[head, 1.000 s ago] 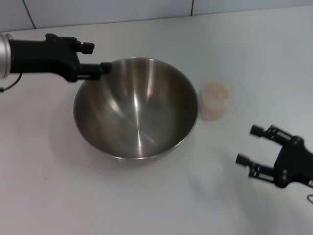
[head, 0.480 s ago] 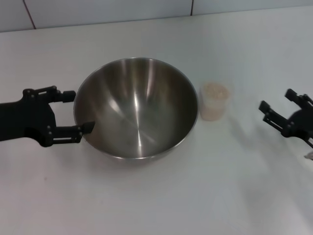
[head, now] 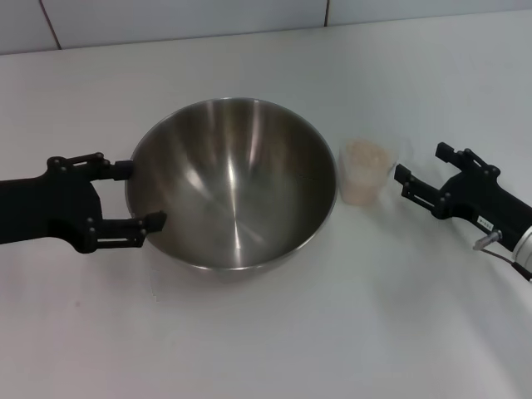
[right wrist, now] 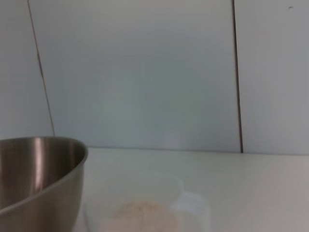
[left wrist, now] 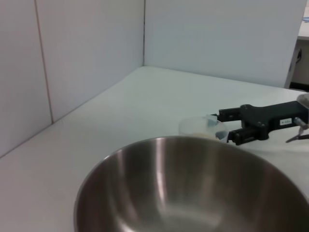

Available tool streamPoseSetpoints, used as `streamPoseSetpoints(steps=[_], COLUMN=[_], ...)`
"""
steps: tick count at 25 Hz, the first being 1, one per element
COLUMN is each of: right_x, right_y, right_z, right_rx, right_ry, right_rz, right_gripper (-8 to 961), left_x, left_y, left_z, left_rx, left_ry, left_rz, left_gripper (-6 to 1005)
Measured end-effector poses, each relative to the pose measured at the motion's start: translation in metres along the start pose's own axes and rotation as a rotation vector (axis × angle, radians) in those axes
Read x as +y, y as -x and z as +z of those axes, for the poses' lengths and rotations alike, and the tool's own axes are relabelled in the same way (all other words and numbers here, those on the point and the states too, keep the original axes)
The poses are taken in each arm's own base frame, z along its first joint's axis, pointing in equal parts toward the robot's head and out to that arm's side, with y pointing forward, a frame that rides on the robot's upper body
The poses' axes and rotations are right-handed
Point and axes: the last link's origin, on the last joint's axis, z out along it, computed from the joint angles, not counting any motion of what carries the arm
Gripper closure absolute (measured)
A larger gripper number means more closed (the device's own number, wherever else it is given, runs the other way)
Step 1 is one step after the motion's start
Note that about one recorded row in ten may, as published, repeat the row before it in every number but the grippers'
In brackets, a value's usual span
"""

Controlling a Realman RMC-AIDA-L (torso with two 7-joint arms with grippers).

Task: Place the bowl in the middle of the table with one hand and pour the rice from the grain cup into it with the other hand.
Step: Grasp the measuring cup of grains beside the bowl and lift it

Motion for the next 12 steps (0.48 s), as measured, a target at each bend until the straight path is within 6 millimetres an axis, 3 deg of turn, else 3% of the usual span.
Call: streamPoseSetpoints(steps=[12], right_x=[-0.007], right_y=[0.013], right_z=[0.019], right_rx=[-0.011], right_ry=[-0.02], right_rz=[-0.019], right_gripper=[263], left_x=[0.0], left_y=[0.001], left_z=[0.008], left_rx=[-0.016], left_ry=[0.027], left_rz=[-0.013], left_gripper=[153])
